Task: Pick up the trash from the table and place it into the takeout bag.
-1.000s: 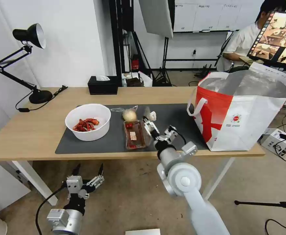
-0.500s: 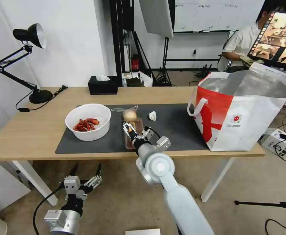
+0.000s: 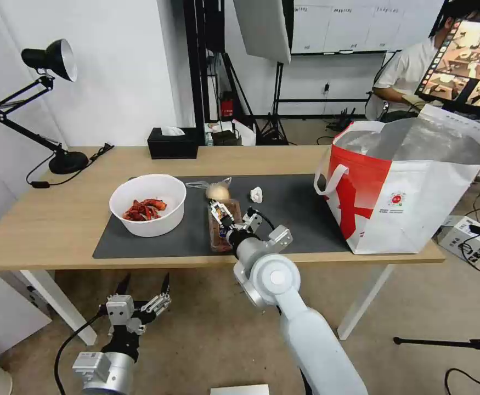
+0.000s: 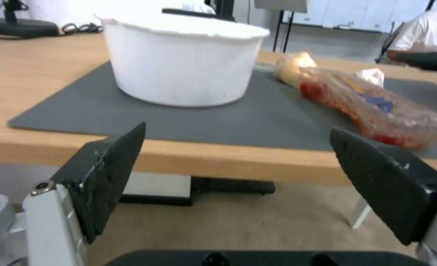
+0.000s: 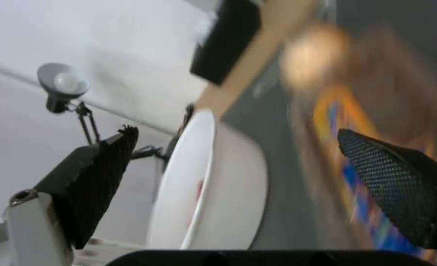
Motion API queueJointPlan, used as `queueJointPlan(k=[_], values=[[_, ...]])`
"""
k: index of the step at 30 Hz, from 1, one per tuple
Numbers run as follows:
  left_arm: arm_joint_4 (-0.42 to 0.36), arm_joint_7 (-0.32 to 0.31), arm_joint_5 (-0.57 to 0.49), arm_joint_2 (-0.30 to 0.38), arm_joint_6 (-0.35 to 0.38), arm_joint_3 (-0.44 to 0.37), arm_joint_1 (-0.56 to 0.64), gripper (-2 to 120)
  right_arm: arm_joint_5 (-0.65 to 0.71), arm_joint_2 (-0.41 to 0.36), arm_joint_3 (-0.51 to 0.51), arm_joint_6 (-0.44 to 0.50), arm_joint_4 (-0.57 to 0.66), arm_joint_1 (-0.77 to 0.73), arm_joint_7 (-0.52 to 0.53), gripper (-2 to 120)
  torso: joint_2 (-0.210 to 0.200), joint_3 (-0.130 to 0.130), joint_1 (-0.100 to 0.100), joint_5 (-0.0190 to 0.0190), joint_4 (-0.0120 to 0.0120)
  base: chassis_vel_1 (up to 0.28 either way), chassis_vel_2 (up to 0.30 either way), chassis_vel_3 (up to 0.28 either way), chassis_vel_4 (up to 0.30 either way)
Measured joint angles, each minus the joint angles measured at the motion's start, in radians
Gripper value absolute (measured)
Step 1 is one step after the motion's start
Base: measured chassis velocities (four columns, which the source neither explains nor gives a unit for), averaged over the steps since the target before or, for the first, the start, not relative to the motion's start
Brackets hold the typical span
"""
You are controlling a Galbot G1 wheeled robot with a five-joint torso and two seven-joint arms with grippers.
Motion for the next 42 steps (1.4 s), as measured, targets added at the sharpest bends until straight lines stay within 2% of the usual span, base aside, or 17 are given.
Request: queueJointPlan(k=[2,3,4,6,10,11,12,13,15,20,22,24,30,35,38,40,42], values=[[-0.007,-0.005,-0.009,0.000,-0.001,-0.001,-0.003,100,-0.234,-0.072,-0.014,-0.040,-0.029,0.038,-0.141,100,0.000,0.000,0.000,0.0001,-0.0001,0.000,0.000,0.000,0.000],[-0.012,-0.006,-0.012,0.000,-0.002,-0.003,-0.004,100,-0.465,-0.148,-0.036,-0.061,-0.067,0.081,-0.296,100,0.000,0.000,0.000,0.0003,-0.0003,0.000,0.000,0.000,0.000],[-0.012,-0.006,-0.012,0.000,-0.002,-0.003,-0.004,100,-0.465,-0.148,-0.036,-0.061,-0.067,0.081,-0.296,100,0.000,0.000,0.000,0.0003,-0.0003,0.000,0.000,0.000,0.000],[-0.013,-0.006,-0.013,0.000,-0.002,-0.004,-0.004,100,-0.653,-0.219,-0.055,-0.061,-0.122,0.134,-0.449,98,0.000,0.000,0.000,0.0002,-0.0002,0.000,0.000,0.000,0.000],[-0.015,-0.007,-0.014,0.000,-0.002,-0.004,-0.004,100,-0.730,-0.260,-0.070,-0.057,-0.155,0.176,-0.531,86,0.000,0.000,0.000,0.0001,-0.0002,0.000,0.000,0.000,0.000],[-0.016,-0.006,-0.017,0.000,-0.003,-0.004,-0.005,100,-0.781,-0.302,-0.092,-0.054,-0.197,0.237,-0.621,78,0.000,0.000,0.000,0.0001,-0.0002,0.000,0.000,0.000,0.000],[-0.016,-0.006,-0.017,0.000,-0.003,-0.004,-0.005,100,-0.781,-0.302,-0.092,-0.054,-0.197,0.237,-0.621,78,0.000,0.000,0.000,0.0001,-0.0002,0.000,0.000,0.000,0.000],[-0.016,-0.006,-0.020,0.001,-0.006,-0.005,-0.011,100,-0.809,-0.327,-0.115,-0.053,-0.245,0.300,-0.706,71,0.000,0.000,0.000,0.0000,-0.0002,0.000,0.000,0.000,0.000],[-0.015,-0.006,-0.023,0.001,-0.006,-0.005,-0.017,100,-0.811,-0.332,-0.156,-0.058,-0.312,0.376,-0.768,63,0.000,0.000,0.000,0.0001,-0.0002,0.000,0.000,0.000,0.000],[-0.015,-0.003,-0.037,0.003,-0.002,-0.009,-0.024,100,-0.811,-0.320,-0.198,-0.087,-0.389,0.438,-0.800,50,0.000,0.000,0.000,-0.0001,0.0000,0.000,0.000,0.000,0.000],[-0.020,-0.004,-0.067,0.017,0.025,-0.014,-0.041,100,-0.807,-0.305,-0.228,-0.104,-0.454,0.469,-0.820,37,0.000,0.000,0.000,-0.0002,0.0001,0.000,0.000,0.000,0.000],[-0.028,-0.006,-0.089,0.025,0.049,-0.014,-0.048,100,-0.802,-0.300,-0.237,-0.110,-0.476,0.476,-0.825,34,0.000,0.000,0.000,-0.0002,0.0000,0.000,0.000,0.000,0.000],[-0.046,-0.012,-0.197,0.092,0.140,0.009,-0.084,100,-0.798,-0.280,-0.248,-0.133,-0.529,0.473,-0.835,8,0.000,0.000,0.000,-0.0002,0.0000,0.000,0.000,0.000,0.000],[-0.046,-0.041,-0.295,0.163,0.181,0.023,-0.114,100,-0.792,-0.279,-0.248,-0.141,-0.530,0.461,-0.839,0,0.000,0.000,0.000,-0.0001,0.0000,0.000,0.000,0.000,0.000],[-0.052,-0.108,-0.531,0.280,0.256,0.041,-0.172,100,-0.783,-0.286,-0.247,-0.148,-0.522,0.457,-0.837,0,0.000,0.000,0.000,-0.0002,0.0000,0.000,0.000,0.000,0.000],[-0.054,-0.131,-0.599,0.310,0.278,0.049,-0.188,100,-0.782,-0.289,-0.247,-0.149,-0.520,0.456,-0.836,0,0.000,0.000,0.000,-0.0002,0.0000,0.000,0.000,0.000,0.000],[-0.059,-0.201,-0.802,0.386,0.325,0.073,-0.233,100,-0.781,-0.297,-0.245,-0.151,-0.514,0.454,-0.833,0,0.000,0.000,0.000,0.0000,-0.0002,0.000,0.000,0.000,0.000]])
